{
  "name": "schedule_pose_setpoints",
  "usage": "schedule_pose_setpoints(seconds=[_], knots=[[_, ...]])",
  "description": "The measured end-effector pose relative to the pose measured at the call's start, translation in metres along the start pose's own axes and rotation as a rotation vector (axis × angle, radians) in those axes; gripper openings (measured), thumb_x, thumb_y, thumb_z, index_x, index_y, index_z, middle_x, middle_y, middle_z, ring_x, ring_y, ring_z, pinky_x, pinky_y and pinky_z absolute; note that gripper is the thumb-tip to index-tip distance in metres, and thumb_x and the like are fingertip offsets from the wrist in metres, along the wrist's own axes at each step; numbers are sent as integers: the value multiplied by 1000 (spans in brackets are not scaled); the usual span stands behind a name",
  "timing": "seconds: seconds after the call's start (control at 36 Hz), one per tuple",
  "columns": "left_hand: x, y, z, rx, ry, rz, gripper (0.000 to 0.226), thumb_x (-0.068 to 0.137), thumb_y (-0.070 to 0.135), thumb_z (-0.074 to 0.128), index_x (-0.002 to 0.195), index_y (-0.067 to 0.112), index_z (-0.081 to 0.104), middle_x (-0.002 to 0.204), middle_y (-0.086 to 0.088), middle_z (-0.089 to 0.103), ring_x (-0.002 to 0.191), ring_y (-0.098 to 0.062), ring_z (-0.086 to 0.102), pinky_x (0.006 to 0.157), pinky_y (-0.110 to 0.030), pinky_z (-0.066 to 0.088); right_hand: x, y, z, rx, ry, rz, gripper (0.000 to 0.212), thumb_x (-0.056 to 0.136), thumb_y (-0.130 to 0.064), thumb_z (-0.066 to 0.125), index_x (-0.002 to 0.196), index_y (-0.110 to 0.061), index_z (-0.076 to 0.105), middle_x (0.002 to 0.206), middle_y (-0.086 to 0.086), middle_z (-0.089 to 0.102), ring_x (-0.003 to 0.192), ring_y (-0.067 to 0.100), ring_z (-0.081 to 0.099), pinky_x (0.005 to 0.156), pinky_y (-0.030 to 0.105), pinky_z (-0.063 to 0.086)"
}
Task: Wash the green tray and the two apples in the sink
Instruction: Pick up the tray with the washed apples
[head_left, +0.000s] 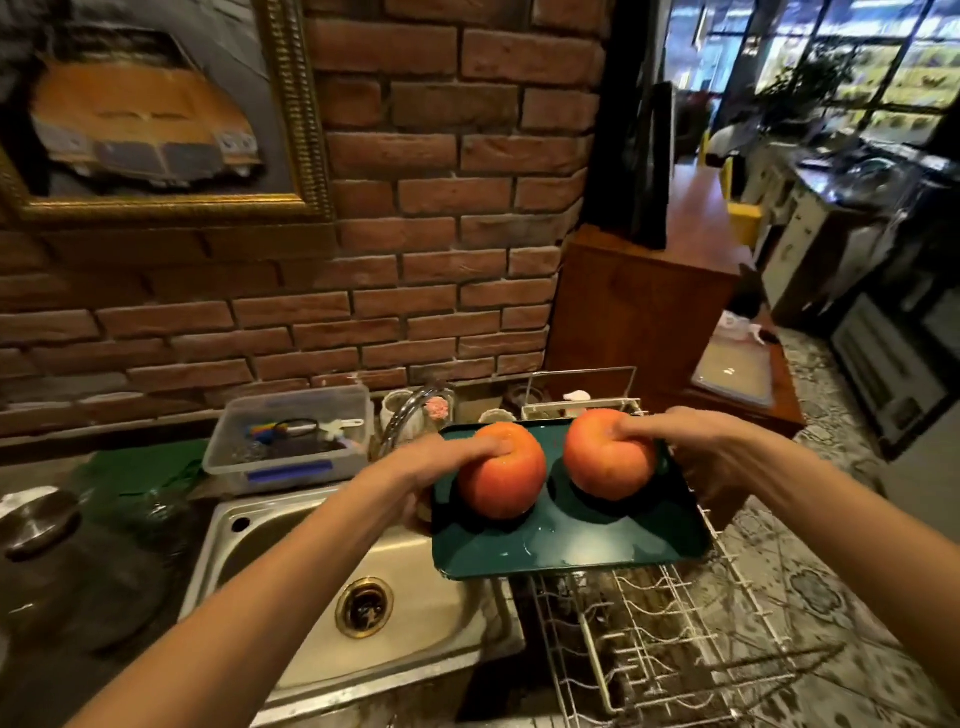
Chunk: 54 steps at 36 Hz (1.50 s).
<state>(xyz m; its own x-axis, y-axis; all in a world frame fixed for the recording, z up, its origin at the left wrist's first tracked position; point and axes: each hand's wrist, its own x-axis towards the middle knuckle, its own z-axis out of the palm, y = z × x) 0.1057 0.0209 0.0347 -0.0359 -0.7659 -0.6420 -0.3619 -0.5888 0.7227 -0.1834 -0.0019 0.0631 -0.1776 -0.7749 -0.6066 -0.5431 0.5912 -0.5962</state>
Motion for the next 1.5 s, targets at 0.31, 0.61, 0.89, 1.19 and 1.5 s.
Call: schedule_pose_setpoints(seconds=[0.31,0.61,0.89,1.19,1.5], knots=[[44,33,73,16,-17,54,98,45,73,79,124,23,46,101,-3,51,88,-26,57,60,-36,52,40,33,-60,21,5,30,132,47,-62,88,154,-19,23,155,24,30,130,49,44,102,71,39],[79,46,107,120,31,99,92,61,72,75,125,8,54,114,-18,63,84,-31,69,56,-34,53,80,54,-82,29,15,23,106,68,-55,83,150,-13,30,132,20,43,113,41,53,93,59,47],[86,46,108,108,81,61,76,64,69,76,110,15,49,93,-4,58,80,-24,67,56,-32,50,102,56,-78,107,-67,29,132,31,-59,90,143,-14,37,133,23,49,112,47,59,97,69,45],[97,38,106,25,21,-33,84,57,70,79,116,23,43,97,-6,54,85,-26,62,79,-45,56,116,58,-71,79,-63,30,111,57,-57,86,147,-15,35,137,20,46,116,42,54,101,63,44],[90,40,106,57,-27,-99,97,58,70,79,134,24,40,90,-6,46,76,-25,52,55,-38,47,116,68,-69,82,-96,10,134,32,-60,89,147,-18,33,138,19,43,115,40,53,99,65,45]])
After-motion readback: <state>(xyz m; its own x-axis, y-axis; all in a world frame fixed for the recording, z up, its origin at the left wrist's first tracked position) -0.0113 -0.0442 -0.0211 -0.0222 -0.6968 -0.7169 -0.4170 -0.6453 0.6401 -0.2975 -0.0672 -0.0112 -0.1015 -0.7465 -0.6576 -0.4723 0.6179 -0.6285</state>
